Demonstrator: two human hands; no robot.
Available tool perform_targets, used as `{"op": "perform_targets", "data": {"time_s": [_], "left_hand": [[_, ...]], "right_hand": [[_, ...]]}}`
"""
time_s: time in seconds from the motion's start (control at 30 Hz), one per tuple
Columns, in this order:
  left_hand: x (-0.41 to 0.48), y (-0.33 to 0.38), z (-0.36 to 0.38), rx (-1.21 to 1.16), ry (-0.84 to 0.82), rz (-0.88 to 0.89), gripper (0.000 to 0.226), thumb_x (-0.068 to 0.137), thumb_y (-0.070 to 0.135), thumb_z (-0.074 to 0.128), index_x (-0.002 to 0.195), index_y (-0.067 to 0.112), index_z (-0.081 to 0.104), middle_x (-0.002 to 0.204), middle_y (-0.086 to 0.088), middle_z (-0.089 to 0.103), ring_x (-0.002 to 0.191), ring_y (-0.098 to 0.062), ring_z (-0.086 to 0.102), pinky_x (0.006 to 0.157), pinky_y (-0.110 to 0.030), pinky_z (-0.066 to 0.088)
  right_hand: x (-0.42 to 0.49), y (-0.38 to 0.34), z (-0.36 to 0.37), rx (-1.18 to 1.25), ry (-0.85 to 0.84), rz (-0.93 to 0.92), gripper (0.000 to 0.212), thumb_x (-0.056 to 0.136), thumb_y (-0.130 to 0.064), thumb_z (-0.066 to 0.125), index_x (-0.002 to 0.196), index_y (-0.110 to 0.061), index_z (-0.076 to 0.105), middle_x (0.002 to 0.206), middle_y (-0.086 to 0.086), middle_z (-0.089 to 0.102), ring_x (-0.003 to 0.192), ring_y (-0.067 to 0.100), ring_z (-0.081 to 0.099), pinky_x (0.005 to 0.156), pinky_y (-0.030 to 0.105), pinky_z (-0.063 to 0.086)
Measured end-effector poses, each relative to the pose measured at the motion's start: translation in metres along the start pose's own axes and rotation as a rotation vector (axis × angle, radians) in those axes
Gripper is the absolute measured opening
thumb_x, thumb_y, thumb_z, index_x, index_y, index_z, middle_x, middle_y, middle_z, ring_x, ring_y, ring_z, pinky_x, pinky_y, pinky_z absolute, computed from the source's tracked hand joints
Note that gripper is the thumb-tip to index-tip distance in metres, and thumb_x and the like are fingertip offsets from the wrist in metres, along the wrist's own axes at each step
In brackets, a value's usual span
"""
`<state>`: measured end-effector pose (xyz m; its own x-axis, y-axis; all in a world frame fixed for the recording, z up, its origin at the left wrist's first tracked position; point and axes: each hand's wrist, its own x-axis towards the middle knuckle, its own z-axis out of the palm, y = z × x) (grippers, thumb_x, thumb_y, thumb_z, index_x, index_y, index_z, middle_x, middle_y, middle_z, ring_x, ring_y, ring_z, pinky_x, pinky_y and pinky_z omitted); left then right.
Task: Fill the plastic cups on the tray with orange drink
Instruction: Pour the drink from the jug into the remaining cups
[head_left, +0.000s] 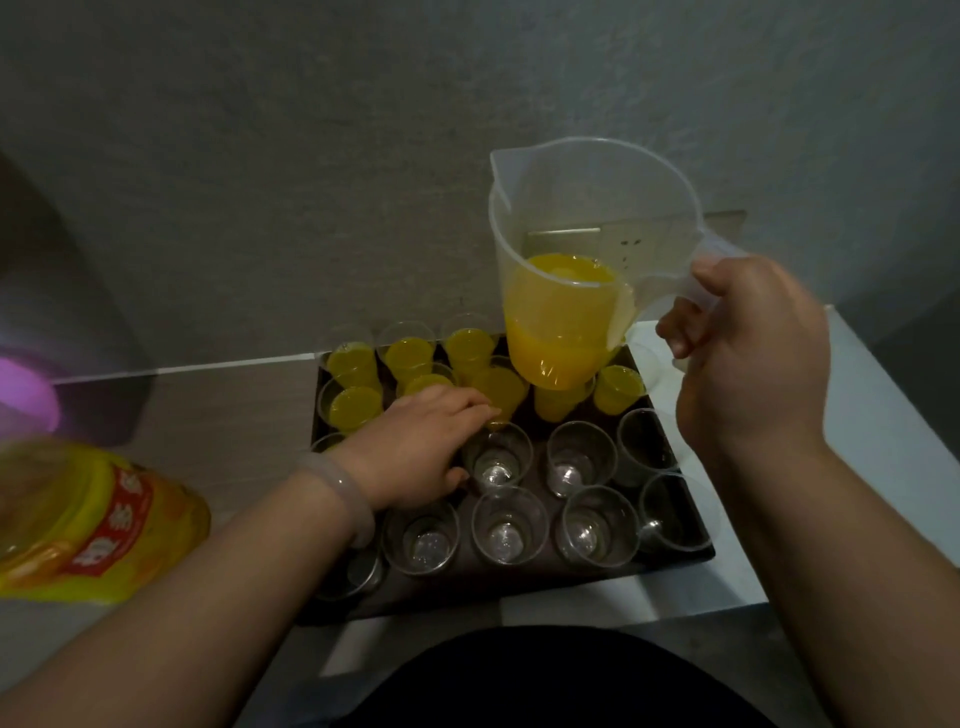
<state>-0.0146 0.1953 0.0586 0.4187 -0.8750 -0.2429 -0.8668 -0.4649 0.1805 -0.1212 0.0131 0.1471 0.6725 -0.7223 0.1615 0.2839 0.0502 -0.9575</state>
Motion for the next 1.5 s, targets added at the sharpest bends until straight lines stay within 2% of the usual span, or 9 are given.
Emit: {"op": "perform_targets", "data": {"time_s": [0.7,0.83,1.0,1.13,1.2,1.3,1.37,1.43,1.5], "left_hand": [[0.016,0.012,-0.009,-0.005,-0.059,0.029,0.077,0.085,0.036,0.064,0.148,0.035,0.019,0.149,0.013,0.026,0.132,-0.011,0.021,0.109,-0.028,0.021],[0.011,0.010,-0.016,-0.132,-0.023,-0.013,0.087,0.082,0.033,0.070,0.149,0.032,0.016,0.149,0.012,0.025,0.134,-0.009,0.021,0.110,-0.025,0.022],[-0.003,0.007,-0.025,-0.415,0.129,-0.099,0.091,0.071,0.036,0.080,0.146,0.027,0.028,0.140,0.010,0.034,0.124,-0.003,0.039,0.108,-0.024,0.037],[-0.010,0.008,-0.037,-0.527,0.419,-0.236,0.076,0.065,0.032,0.084,0.130,0.017,0.047,0.118,0.005,0.043,0.093,0.008,0.051,0.086,-0.003,0.040],[-0.014,0.006,-0.048,-0.545,0.560,-0.300,0.072,0.065,0.027,0.085,0.126,0.015,0.049,0.118,0.003,0.041,0.092,0.006,0.054,0.087,-0.007,0.042],[-0.022,0.002,-0.066,-0.533,0.653,-0.335,0.071,0.067,0.027,0.083,0.128,0.017,0.049,0.120,0.004,0.038,0.096,-0.002,0.054,0.093,-0.018,0.045],[-0.026,-0.001,-0.073,-0.498,0.662,-0.337,0.074,0.068,0.028,0.083,0.132,0.018,0.047,0.120,0.006,0.039,0.100,-0.004,0.052,0.094,-0.018,0.043],[-0.028,-0.002,-0.075,-0.465,0.675,-0.331,0.078,0.069,0.029,0.082,0.137,0.019,0.044,0.119,0.006,0.041,0.102,-0.003,0.050,0.094,-0.015,0.040],[-0.031,-0.003,-0.073,-0.455,0.694,-0.340,0.083,0.069,0.030,0.082,0.140,0.017,0.041,0.121,0.005,0.044,0.103,-0.003,0.049,0.095,-0.015,0.038]], "right_hand": [[0.007,0.010,-0.009,-0.021,-0.021,0.022,0.031,0.075,-0.020,0.050,0.045,-0.024,0.048,0.044,-0.010,0.039,0.045,0.012,0.036,0.047,0.026,0.030],[0.005,0.008,-0.011,-0.106,-0.022,-0.039,0.023,0.080,-0.018,0.047,0.058,-0.011,0.048,0.045,-0.010,0.041,0.044,0.007,0.037,0.046,0.024,0.032],[0.006,0.002,-0.011,0.005,0.023,0.035,0.031,0.074,-0.021,0.051,0.044,-0.024,0.048,0.043,-0.008,0.037,0.045,0.012,0.035,0.049,0.027,0.031],[0.009,-0.006,-0.011,-0.001,0.014,0.029,0.032,0.072,-0.021,0.051,0.040,-0.024,0.051,0.045,-0.007,0.041,0.044,0.011,0.036,0.046,0.024,0.032],[0.009,-0.011,-0.009,-0.052,0.008,0.024,0.031,0.072,-0.024,0.051,0.042,-0.024,0.053,0.047,-0.007,0.043,0.044,0.011,0.037,0.045,0.024,0.032],[0.011,-0.019,-0.005,-0.137,-0.007,0.016,0.024,0.074,-0.026,0.055,0.053,-0.016,0.056,0.049,-0.004,0.045,0.044,0.011,0.040,0.043,0.021,0.034],[0.018,-0.022,-0.001,-0.268,-0.039,-0.010,0.032,0.079,-0.028,0.057,0.072,0.003,0.059,0.054,-0.003,0.047,0.046,0.010,0.043,0.043,0.022,0.036],[0.024,-0.025,0.005,-0.370,-0.089,-0.048,0.042,0.077,-0.033,0.056,0.082,0.008,0.059,0.056,0.001,0.048,0.049,0.015,0.045,0.047,0.032,0.039],[0.027,-0.030,0.016,-0.482,-0.137,-0.123,0.043,0.075,-0.034,0.055,0.069,0.008,0.054,0.058,0.023,0.042,0.051,0.032,0.039,0.050,0.045,0.039]]}}
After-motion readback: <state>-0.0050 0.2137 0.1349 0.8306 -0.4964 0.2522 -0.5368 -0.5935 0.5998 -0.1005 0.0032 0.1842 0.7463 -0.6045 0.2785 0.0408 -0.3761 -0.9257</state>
